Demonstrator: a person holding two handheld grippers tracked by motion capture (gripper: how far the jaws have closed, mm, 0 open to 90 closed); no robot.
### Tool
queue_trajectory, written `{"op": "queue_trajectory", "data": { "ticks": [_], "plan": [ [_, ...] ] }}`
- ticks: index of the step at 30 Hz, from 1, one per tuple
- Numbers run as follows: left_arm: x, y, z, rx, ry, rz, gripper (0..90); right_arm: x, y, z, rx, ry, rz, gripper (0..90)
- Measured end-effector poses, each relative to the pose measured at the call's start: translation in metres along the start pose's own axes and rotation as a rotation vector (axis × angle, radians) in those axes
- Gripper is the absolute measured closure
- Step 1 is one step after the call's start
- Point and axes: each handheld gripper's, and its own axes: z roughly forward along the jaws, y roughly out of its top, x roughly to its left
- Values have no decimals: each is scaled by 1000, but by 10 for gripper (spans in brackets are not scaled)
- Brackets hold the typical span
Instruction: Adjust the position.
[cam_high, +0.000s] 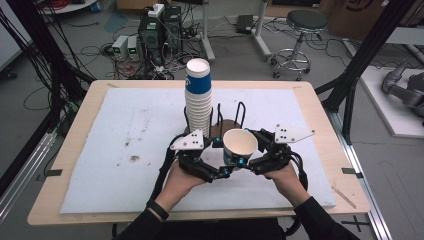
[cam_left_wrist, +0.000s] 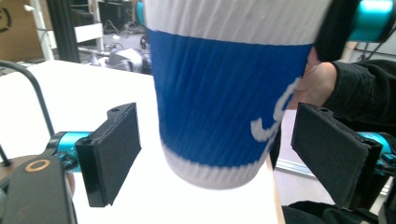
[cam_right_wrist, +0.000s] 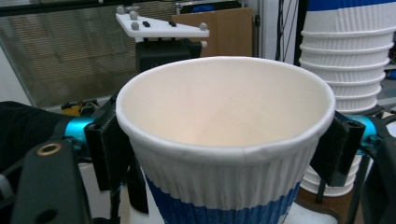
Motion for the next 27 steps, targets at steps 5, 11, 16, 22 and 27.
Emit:
{"op": "queue_trajectory", "data": {
  "ticks": [5, 11, 16, 22, 27],
  "plan": [
    [3, 3, -19, -8, 40, 9, 155, -3, 0, -4, 2, -22, -8, 208],
    [6, 2, -43, -16, 97, 14, 155, -6, -1, -8, 12, -48, -11, 208],
    [9, -1, -59, -25, 140, 13, 155, -7, -1, -10, 12, -63, -14, 208],
    [11, -4, -72, -13, 180, 27, 155, -9, -1, -13, 15, -77, -16, 208],
    [11, -7, -84, -7, 209, 28, 155, -12, -3, -16, 14, -94, -12, 208]
  ]
}}
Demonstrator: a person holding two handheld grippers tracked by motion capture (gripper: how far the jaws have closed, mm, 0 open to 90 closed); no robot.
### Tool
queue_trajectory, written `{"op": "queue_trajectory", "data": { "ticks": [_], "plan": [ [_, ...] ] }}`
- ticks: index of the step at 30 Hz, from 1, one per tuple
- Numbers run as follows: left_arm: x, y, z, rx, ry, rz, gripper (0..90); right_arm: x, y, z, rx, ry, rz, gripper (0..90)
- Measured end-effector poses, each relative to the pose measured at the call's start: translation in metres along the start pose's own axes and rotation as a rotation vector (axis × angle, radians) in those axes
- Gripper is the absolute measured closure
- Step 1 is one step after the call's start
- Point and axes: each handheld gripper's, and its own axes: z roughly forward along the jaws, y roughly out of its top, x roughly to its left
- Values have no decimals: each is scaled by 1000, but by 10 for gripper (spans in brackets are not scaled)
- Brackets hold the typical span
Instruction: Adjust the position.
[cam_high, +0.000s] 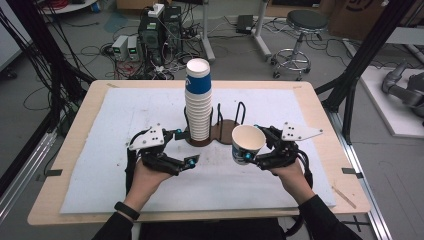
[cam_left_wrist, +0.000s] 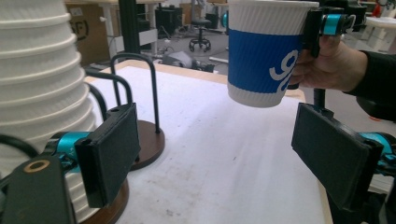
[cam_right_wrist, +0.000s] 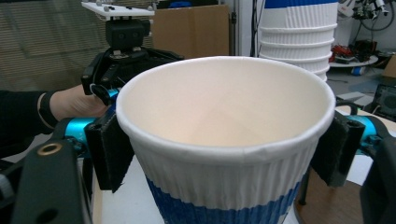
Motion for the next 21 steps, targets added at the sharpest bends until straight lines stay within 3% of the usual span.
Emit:
{"op": "queue_trajectory", "data": {
  "ticks": [11, 21],
  "plan": [
    [3, -8, -21, 37, 77, 44, 155, -5, -1, -5, -3, -28, 0, 208],
    [10, -15, -24, 13, 124, 19, 155, -3, -1, -7, -9, -29, -7, 208]
  ]
}}
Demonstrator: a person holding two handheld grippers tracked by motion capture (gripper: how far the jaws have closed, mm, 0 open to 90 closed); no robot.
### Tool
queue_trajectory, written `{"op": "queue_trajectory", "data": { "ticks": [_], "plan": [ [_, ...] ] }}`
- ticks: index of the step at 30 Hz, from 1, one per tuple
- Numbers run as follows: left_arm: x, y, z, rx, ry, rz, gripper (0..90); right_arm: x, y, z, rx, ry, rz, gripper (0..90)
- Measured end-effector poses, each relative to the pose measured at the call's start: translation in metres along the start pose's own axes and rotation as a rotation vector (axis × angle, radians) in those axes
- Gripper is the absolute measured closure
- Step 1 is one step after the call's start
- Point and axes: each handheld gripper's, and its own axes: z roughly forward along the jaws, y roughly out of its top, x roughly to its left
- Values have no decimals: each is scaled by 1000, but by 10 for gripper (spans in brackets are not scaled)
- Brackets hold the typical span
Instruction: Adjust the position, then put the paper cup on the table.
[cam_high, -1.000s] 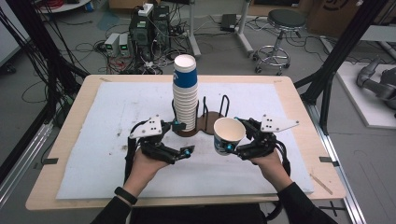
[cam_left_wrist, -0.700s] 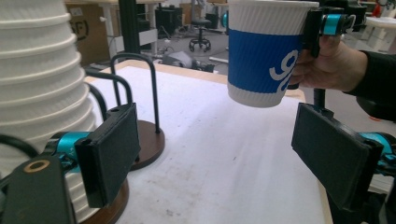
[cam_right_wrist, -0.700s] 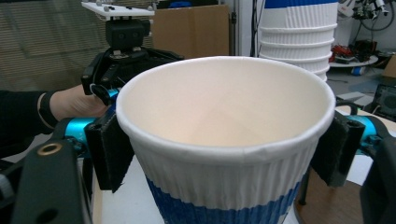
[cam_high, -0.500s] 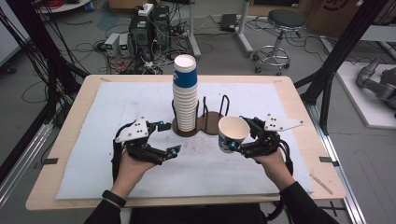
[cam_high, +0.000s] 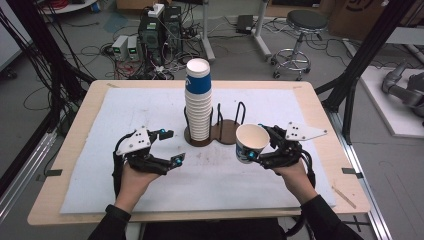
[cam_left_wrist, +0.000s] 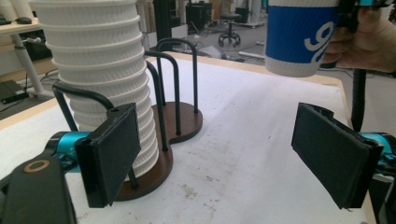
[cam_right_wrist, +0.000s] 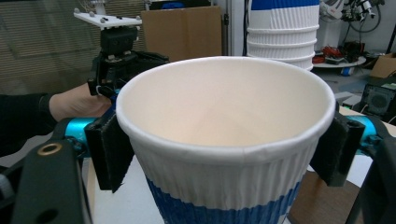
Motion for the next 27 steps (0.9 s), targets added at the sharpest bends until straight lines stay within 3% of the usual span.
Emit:
{"op": "queue_trajectory", "data": {
  "ticks": [12, 27],
  "plan": [
    [-2, -1, 6, 7, -3, 12, 155, 2, 0, -2, 2, -1, 1, 208],
    [3, -11, 3, 29, 29, -14, 155, 2, 2, -2, -2, -1, -1, 208]
  ]
}}
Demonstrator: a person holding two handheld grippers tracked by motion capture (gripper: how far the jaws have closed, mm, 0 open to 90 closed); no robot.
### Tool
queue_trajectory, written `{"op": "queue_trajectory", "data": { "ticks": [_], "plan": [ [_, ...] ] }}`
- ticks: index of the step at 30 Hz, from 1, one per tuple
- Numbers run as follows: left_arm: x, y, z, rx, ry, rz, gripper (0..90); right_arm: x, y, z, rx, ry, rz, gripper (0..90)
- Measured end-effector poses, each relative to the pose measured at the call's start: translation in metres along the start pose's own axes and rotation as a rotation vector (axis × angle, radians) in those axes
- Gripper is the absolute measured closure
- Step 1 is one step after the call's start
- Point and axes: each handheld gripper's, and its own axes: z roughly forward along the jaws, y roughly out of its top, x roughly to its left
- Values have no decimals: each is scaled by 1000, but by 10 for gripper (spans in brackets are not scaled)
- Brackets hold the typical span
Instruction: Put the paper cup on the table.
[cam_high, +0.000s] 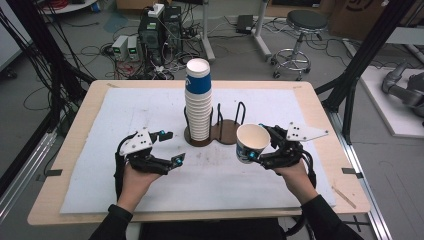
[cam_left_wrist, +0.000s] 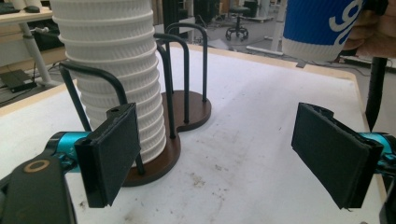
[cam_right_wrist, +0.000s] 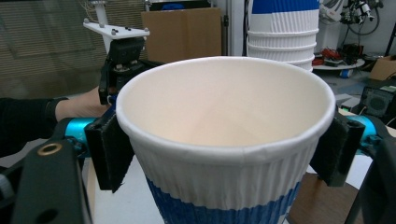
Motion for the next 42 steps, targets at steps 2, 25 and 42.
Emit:
{"op": "queue_trajectory", "data": {
  "ticks": [2, 25, 42],
  "plan": [
    [0, -1, -1, 2, 6, -2, 155, -1, 0, -1, 3, -9, -4, 208],
    [5, -5, -1, 2, 19, -14, 155, -41, 5, -30, 8, -199, -9, 207],
    [6, -7, -1, 9, 20, -15, 155, -84, -6, -48, 45, -313, 37, 207]
  ]
}}
